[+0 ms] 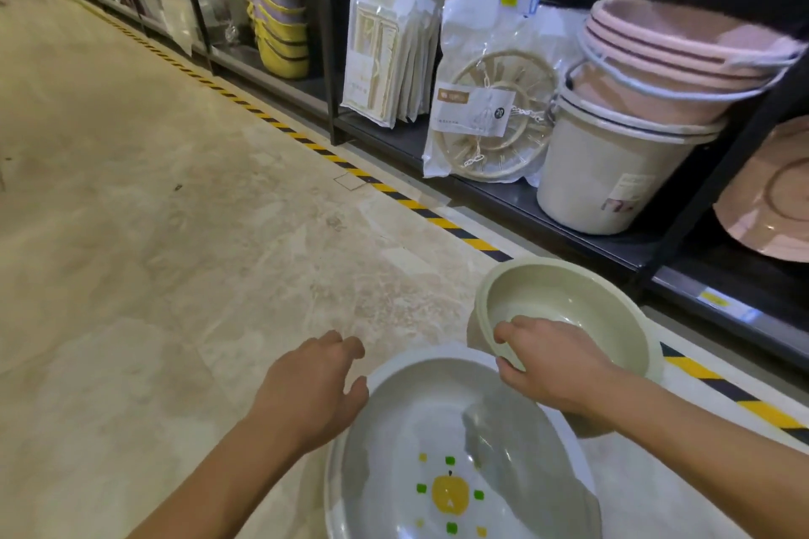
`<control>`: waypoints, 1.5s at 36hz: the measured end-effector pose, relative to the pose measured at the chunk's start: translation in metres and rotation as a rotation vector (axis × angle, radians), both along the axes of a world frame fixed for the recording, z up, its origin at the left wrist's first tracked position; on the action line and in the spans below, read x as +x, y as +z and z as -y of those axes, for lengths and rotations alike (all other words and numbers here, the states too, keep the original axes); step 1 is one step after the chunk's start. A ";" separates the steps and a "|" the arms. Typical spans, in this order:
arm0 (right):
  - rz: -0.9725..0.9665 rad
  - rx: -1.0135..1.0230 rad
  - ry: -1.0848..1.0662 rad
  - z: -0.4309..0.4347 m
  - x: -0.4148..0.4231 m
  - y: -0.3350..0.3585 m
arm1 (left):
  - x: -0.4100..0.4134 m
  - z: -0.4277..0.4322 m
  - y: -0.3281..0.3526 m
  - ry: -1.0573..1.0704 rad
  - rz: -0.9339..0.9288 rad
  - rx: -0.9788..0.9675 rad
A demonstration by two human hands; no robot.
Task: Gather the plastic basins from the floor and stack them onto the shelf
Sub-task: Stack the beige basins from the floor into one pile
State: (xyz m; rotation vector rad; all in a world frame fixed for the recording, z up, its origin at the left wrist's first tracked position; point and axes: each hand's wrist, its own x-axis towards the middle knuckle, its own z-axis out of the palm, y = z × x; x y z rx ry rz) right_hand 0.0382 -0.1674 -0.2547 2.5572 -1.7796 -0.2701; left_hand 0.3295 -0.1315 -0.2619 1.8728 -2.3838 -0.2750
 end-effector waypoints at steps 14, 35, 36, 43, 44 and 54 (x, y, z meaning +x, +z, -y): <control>0.151 0.021 -0.101 0.060 -0.080 -0.013 | -0.093 0.078 -0.017 -0.030 0.073 0.038; 0.317 0.085 -0.479 0.123 -0.339 -0.144 | -0.288 0.178 -0.135 0.222 0.208 0.206; 0.354 0.102 -0.496 0.122 -0.343 -0.150 | -0.287 0.176 -0.139 0.268 0.217 0.235; 0.535 0.211 -0.555 0.117 -0.352 -0.174 | -0.295 0.167 -0.154 0.456 -0.102 0.333; 0.555 0.202 -0.545 0.118 -0.352 -0.175 | -0.296 0.166 -0.154 0.466 -0.160 0.313; 0.837 -0.067 -0.557 0.122 -0.349 -0.143 | -0.283 0.163 -0.131 0.519 -0.724 0.135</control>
